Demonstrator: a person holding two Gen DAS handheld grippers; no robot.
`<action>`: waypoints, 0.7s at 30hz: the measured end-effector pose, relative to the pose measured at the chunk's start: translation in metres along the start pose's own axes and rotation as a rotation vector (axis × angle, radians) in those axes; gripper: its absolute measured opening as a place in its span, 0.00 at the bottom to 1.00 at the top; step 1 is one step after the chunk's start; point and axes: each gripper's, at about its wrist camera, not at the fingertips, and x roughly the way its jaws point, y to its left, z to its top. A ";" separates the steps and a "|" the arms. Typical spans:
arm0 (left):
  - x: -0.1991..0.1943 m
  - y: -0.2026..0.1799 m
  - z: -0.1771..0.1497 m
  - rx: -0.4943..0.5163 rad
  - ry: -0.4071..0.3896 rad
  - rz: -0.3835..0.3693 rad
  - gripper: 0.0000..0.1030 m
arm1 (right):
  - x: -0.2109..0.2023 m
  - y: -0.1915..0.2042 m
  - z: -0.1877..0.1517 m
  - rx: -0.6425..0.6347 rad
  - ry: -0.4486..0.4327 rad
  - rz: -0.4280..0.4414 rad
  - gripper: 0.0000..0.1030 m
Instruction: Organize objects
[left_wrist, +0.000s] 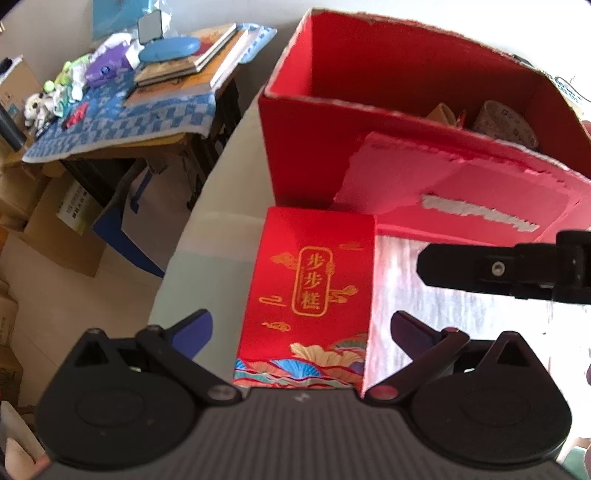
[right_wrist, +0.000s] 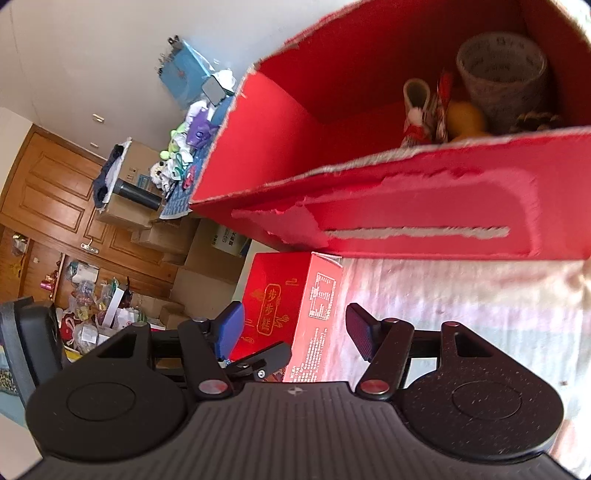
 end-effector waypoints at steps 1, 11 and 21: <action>0.004 0.002 0.000 0.001 0.012 -0.013 0.99 | 0.002 0.000 -0.001 0.008 0.005 -0.003 0.62; 0.028 0.013 0.000 0.001 0.074 -0.088 0.95 | 0.028 0.001 0.004 0.068 0.066 -0.013 0.62; 0.032 0.008 0.000 0.030 0.085 -0.145 0.79 | 0.042 0.001 0.006 0.085 0.119 -0.014 0.62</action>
